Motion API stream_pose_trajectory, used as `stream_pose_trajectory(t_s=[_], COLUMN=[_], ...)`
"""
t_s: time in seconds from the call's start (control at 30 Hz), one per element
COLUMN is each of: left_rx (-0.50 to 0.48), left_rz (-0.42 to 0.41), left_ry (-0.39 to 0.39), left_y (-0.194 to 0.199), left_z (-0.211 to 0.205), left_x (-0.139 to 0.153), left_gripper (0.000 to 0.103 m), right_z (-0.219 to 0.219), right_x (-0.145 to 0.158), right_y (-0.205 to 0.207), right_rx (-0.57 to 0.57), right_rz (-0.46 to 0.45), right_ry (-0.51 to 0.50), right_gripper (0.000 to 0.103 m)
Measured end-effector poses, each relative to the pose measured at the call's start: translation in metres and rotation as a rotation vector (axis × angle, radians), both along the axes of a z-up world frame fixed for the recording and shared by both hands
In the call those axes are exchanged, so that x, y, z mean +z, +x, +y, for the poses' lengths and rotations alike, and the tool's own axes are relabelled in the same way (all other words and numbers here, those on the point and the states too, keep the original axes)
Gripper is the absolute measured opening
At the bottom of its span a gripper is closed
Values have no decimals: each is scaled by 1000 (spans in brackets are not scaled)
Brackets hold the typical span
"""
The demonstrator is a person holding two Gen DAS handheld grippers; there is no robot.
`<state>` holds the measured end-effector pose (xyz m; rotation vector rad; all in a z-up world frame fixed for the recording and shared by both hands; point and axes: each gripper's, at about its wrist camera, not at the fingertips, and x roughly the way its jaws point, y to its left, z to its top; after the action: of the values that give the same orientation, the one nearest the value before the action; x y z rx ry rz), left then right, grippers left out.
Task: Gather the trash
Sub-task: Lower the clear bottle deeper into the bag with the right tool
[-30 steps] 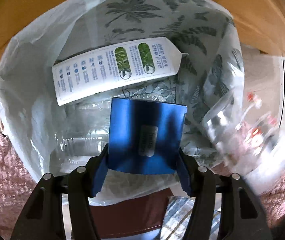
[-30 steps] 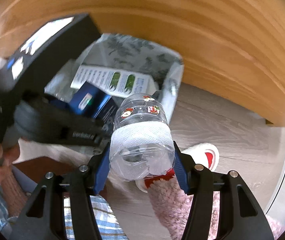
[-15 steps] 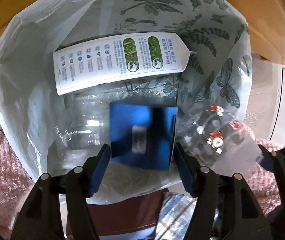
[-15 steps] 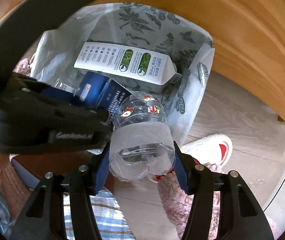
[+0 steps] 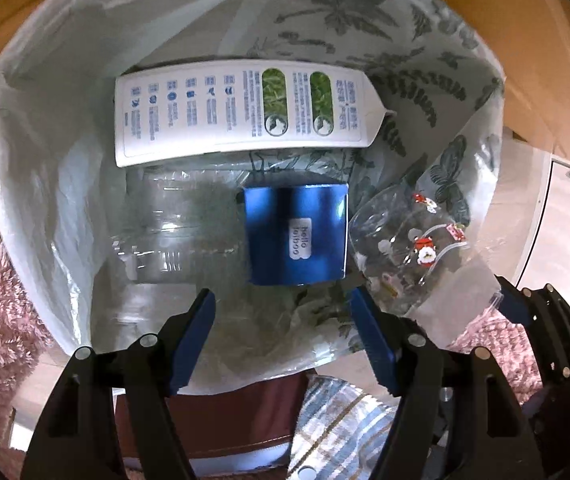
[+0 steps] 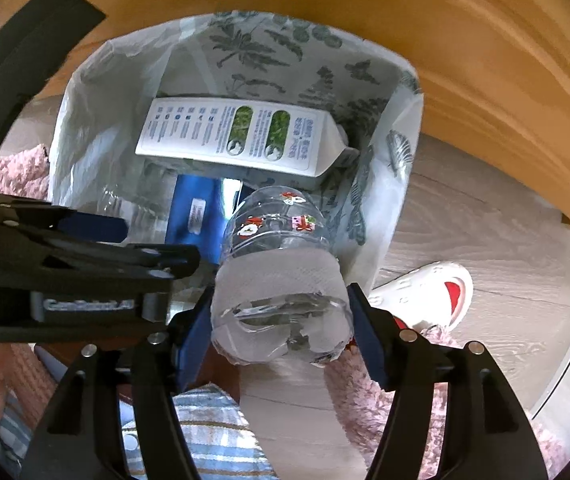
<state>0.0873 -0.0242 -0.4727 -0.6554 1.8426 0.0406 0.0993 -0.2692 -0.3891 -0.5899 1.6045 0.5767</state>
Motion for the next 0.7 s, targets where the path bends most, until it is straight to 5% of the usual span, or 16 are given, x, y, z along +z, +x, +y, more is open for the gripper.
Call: stream_pose_trajectory(t_s=[0.7], left_rx=[8], left_rz=[-78], left_ry=[185], left_y=[2], left_z=[52], left_x=[36], left_gripper=[67], right_z=[36], right_x=[-68], right_y=[11], right_rx=[30], right_rz=[136], right_ry=[-315], right_gripper=[54])
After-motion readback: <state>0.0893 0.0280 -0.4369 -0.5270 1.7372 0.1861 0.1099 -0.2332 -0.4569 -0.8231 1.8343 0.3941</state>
